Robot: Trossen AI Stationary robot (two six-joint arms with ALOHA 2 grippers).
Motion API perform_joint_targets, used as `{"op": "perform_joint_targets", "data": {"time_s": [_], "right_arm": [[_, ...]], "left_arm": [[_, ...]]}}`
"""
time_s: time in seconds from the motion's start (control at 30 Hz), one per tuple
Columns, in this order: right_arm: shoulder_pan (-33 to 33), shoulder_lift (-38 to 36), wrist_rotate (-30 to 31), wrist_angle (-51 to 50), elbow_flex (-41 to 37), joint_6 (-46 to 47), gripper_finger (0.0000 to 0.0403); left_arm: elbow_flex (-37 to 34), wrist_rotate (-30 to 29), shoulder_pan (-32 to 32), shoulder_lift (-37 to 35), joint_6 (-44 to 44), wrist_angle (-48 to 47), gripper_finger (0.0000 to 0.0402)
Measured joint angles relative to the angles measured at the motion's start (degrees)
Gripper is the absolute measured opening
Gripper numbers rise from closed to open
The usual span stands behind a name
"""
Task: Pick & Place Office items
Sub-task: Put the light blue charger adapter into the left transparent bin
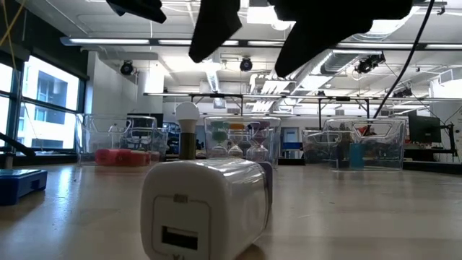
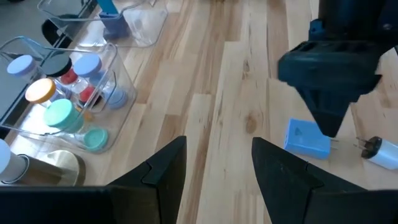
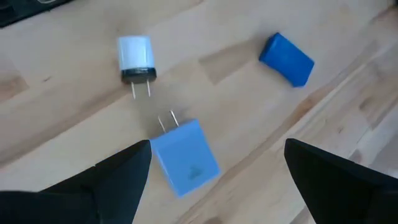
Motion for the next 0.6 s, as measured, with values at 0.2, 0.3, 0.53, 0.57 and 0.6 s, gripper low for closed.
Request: {"op": "perform_joint_targets", "data": {"time_s": [0.2,0.3,0.53,0.57,0.6], "right_arm": [[-0.31,-0.16,0.37,-4.17,0.0,2.22,0.0358],[-0.65,-0.24,1.33,-4.44,0.0,4.3,0.0358],[-0.65,0.51,1.8,-6.04,-0.09,4.27,0.0358],[-0.65,1.09,1.84,-5.54,-0.07,2.89,0.0358],[-0.65,1.5,2.27,-5.07,-0.04,1.42,0.0358]], "left_arm": [[0.0,-0.14,0.13,0.0,-0.12,0.02,0.0174],[0.0,-0.35,0.13,0.0,-0.12,0.04,0.0174],[0.0,-0.4,0.13,0.0,-0.12,0.02,0.0174],[0.0,-0.44,0.13,0.0,-0.12,0.04,0.0174],[0.0,-0.44,0.13,0.0,-0.1,0.04,0.0174]]}}
